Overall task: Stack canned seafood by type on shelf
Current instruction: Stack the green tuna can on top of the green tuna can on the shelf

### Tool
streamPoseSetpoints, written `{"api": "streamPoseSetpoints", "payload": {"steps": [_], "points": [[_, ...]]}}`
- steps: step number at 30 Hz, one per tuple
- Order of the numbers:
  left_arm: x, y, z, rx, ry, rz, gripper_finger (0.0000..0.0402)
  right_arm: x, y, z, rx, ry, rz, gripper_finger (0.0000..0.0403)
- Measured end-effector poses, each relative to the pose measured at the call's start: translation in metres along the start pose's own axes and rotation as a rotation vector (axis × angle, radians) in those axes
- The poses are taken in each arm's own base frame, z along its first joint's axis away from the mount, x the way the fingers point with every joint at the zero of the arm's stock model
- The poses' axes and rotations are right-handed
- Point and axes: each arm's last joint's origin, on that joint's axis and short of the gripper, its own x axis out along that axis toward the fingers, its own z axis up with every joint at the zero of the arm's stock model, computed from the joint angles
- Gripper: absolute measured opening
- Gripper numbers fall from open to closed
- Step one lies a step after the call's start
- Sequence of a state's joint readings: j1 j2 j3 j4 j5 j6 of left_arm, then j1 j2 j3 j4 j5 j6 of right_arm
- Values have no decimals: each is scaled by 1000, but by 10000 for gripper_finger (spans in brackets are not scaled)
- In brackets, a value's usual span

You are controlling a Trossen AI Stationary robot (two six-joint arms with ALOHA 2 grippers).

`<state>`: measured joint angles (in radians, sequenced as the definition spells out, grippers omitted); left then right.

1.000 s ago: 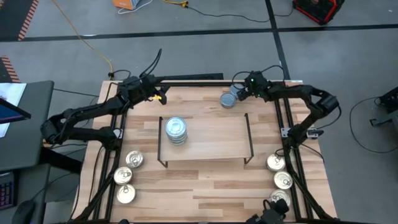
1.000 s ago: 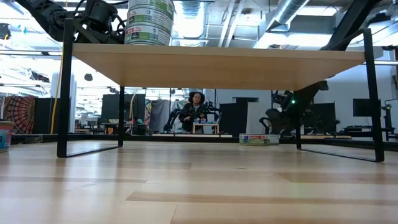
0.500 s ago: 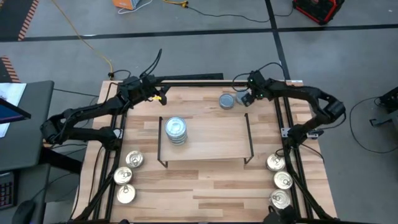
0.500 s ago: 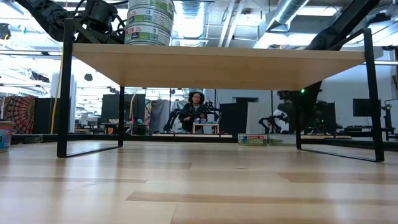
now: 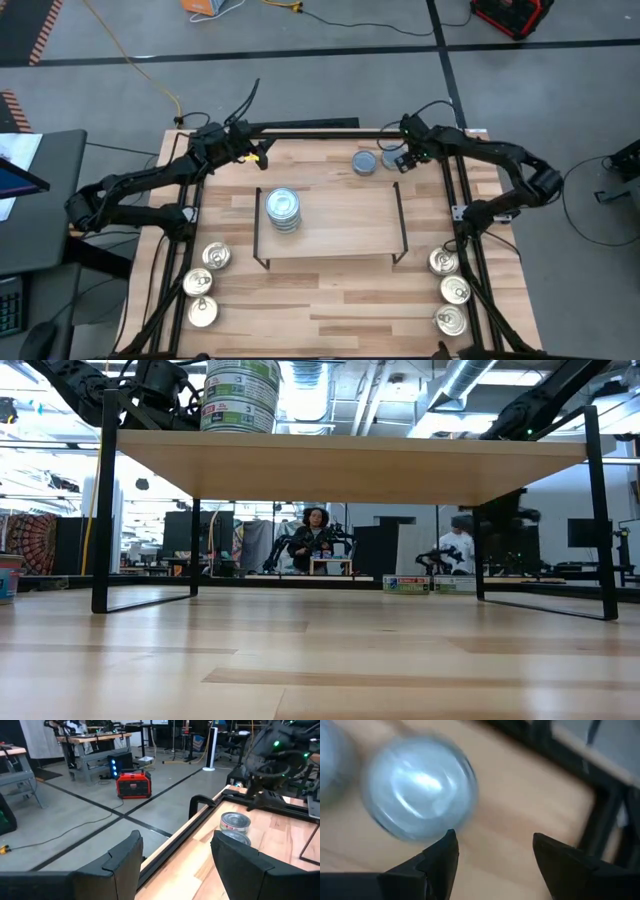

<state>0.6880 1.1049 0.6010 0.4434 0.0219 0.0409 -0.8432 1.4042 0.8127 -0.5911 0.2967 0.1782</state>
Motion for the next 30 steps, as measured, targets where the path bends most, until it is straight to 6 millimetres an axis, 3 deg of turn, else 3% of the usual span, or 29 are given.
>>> {"api": "streamPoseSetpoints", "payload": {"steps": [6,12,15,30], "points": [[0,0,0,23,0,0,223,1,15,15,-17,-157,64,281],[0,0,-1,17,6,0,223,38,22,14,-34,-56,58,281],[0,0,-1,15,13,-1,223,42,22,8,-23,19,39,281],[0,0,-3,25,28,-1,223,-1,20,-40,-57,375,-40,281]]}}
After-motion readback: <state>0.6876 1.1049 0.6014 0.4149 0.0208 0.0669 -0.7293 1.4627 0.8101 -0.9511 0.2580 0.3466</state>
